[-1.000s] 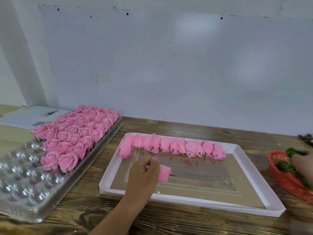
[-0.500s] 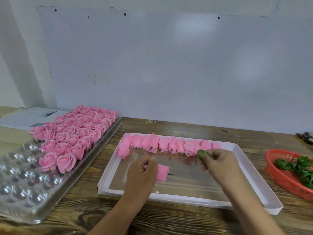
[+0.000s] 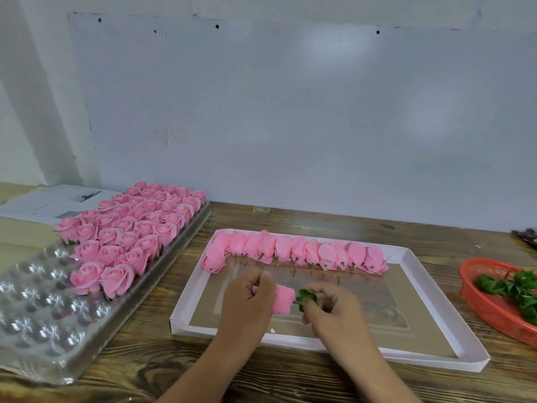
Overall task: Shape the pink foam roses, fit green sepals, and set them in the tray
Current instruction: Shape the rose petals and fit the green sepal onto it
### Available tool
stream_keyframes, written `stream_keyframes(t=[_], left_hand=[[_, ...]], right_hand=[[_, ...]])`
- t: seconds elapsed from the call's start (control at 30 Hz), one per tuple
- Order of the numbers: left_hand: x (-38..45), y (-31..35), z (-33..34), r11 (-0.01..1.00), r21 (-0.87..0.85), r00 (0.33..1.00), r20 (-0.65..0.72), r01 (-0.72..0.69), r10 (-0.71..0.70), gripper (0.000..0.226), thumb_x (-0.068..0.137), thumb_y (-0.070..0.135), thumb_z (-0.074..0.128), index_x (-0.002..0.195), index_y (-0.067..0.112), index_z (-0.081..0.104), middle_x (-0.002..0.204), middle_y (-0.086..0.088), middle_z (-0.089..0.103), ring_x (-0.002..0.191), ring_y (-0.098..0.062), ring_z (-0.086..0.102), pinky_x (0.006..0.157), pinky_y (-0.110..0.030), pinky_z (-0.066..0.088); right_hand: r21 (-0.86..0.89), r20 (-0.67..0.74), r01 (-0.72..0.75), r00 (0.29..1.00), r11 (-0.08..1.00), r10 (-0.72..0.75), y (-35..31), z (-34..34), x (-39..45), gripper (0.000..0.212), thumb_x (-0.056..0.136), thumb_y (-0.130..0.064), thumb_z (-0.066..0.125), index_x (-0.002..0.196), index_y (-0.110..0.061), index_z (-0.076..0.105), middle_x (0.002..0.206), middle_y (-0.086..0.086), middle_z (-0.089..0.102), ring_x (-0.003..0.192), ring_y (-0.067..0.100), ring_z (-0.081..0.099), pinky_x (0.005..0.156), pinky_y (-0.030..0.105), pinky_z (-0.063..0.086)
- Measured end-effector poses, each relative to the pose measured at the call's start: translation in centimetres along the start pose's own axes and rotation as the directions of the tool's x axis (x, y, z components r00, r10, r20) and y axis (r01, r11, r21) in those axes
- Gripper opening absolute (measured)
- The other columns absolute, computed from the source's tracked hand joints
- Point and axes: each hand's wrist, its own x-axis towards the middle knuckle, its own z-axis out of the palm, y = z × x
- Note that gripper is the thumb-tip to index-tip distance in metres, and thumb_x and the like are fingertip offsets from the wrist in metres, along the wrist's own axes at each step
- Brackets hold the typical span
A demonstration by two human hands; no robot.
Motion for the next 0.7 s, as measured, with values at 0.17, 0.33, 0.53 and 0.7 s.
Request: stream_keyframes(t=[0.17, 0.33, 0.53, 0.7], left_hand=[[-0.2, 0.1, 0.1, 0.997, 0.039, 0.997, 0.038, -0.066, 0.065, 0.055, 0.095, 0.012, 0.047, 0.045, 0.033, 0.038, 0.047, 0.012, 0.034, 0.046, -0.002, 0.037, 0.045, -0.011, 0.030], [-0.1, -0.1, -0.1, 1.000, -0.002, 1.000, -0.010, -0.020, 0.020, 0.050, 0.095, 0.014, 0.046, 0.048, 0.030, 0.038, 0.046, 0.012, 0.033, 0.046, -0.003, 0.035, 0.045, -0.012, 0.031], [0.1, -0.5, 0.0, 1.000, -0.008, 0.997, -0.083, 0.008, -0.008, 0.050, 0.096, 0.012, 0.049, 0.051, 0.028, 0.033, 0.047, 0.011, 0.030, 0.047, -0.005, 0.031, 0.046, -0.015, 0.030], [0.3, -0.7, -0.2, 0.999, 0.004, 0.995, -0.093, 0.037, -0.037, 0.045, 0.093, 0.019, 0.046, 0.051, 0.032, 0.034, 0.049, 0.013, 0.032, 0.048, -0.004, 0.031, 0.046, -0.014, 0.030]], right_hand=[[-0.087, 0.062, 0.063, 0.996, 0.994, -0.058, 0.0, 0.2, -0.9, 0.028, 0.084, -0.019, 0.067, 0.093, -0.045, 0.070, 0.065, 0.000, 0.066, 0.059, 0.016, 0.061, 0.060, 0.032, 0.050], [0.088, 0.072, -0.005, 0.997, 0.996, -0.002, -0.4, 0.3, -1.2, 0.029, 0.082, -0.014, 0.070, 0.100, -0.036, 0.071, 0.077, 0.005, 0.072, 0.070, 0.024, 0.068, 0.069, 0.045, 0.059], [0.415, 0.130, -0.118, 0.989, 0.902, 0.069, -0.7, 0.1, -1.2, 0.031, 0.087, 0.007, 0.064, 0.108, -0.015, 0.070, 0.089, 0.011, 0.076, 0.074, 0.018, 0.072, 0.060, 0.024, 0.056], [0.513, 0.153, -0.126, 0.987, 0.849, 0.054, -0.7, -0.1, -1.2, 0.025, 0.089, 0.009, 0.061, 0.106, -0.006, 0.070, 0.087, 0.015, 0.076, 0.071, 0.020, 0.073, 0.062, 0.022, 0.058]])
